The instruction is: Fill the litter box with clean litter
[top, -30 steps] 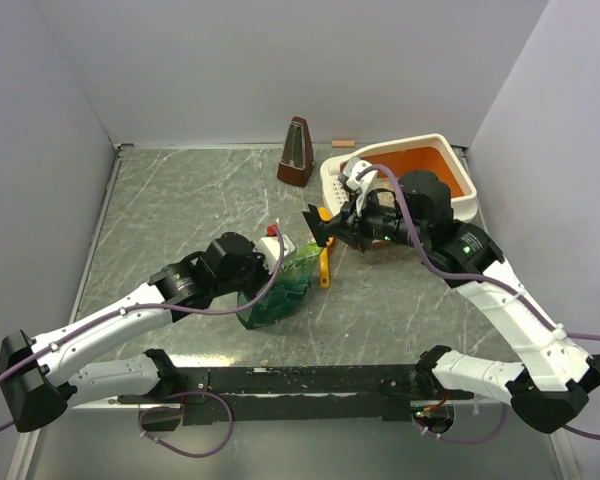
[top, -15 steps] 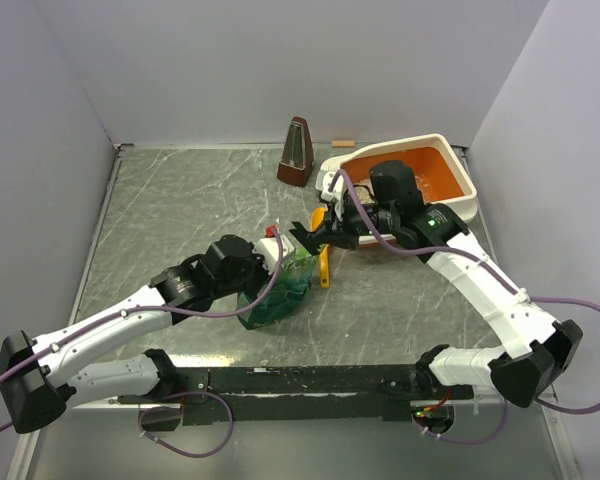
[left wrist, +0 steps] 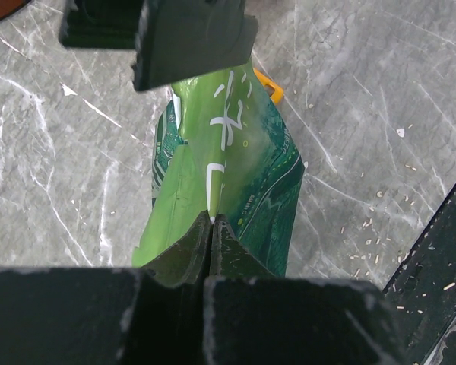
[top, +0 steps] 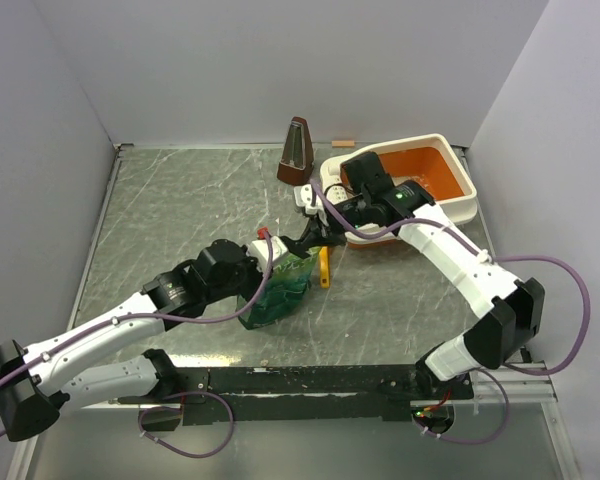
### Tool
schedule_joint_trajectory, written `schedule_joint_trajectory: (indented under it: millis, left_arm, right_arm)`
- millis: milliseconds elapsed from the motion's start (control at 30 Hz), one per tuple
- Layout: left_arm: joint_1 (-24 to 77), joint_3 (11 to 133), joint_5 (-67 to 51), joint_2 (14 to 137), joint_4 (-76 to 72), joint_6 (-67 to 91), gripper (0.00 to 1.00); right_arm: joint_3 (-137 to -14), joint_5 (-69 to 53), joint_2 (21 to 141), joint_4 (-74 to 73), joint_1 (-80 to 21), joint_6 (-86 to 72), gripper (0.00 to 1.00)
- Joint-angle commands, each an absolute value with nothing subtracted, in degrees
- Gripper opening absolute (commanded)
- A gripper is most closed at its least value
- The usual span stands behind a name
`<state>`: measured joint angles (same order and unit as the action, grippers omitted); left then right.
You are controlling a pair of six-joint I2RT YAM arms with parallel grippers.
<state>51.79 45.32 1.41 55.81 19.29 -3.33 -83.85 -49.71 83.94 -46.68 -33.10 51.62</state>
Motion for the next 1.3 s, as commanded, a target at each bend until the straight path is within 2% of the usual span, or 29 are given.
schedule_joint_trajectory:
  millis: [0, 400, 733, 1133, 1267]
  left_arm:
    - [51.94, 44.21, 0.53, 54.41, 21.89, -2.11, 0.01]
    - [52.03, 44.3, 4.04, 53.44, 21.62, -0.88, 0.01]
    - [51.86, 44.38, 3.95, 53.17, 21.71, -0.53, 0.01]
    - [51.94, 44.03, 6.42, 53.0, 21.44, -0.35, 0.01]
    - [51.86, 44.21, 7.29, 53.09, 21.53, -0.35, 0.01]
  right_arm:
    - [-89.21, -54.85, 85.86, -51.49, -32.69, 60.73, 0.0]
    - [-87.63, -48.0, 88.77, -54.58, -32.61, 63.72, 0.0]
    - [-86.92, -36.4, 89.73, -56.34, -34.54, 62.58, 0.0]
    - [-83.95, -38.49, 91.68, -57.14, -37.88, 65.74, 0.0]
    - [-82.44, -35.69, 92.63, -56.86, -40.16, 65.66, 0.0]
